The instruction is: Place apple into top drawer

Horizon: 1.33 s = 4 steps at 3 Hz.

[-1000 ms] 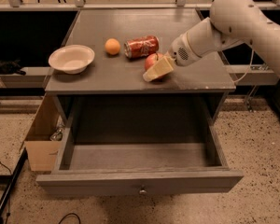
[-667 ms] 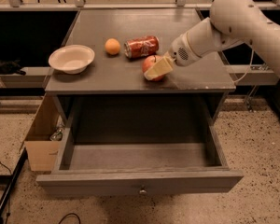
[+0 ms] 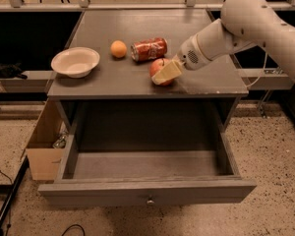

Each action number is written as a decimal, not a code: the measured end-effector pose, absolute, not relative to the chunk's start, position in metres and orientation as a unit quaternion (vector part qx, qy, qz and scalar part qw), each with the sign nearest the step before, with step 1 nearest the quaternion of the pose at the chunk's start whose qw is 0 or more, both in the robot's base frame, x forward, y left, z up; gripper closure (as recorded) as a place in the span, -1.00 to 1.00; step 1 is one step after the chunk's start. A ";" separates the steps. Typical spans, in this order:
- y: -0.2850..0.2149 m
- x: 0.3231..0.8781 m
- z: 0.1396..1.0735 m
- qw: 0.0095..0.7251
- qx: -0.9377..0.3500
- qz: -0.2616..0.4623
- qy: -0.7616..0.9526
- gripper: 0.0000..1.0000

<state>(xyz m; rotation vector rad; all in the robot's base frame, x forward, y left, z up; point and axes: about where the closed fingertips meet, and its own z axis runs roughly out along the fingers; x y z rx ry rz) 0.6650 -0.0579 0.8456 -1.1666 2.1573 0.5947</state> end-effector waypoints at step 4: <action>-0.146 0.519 0.834 0.303 -0.377 0.229 0.845 1.00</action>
Offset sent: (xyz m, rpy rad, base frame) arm -0.0764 -0.0627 0.0209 0.0478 -0.0611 -0.0706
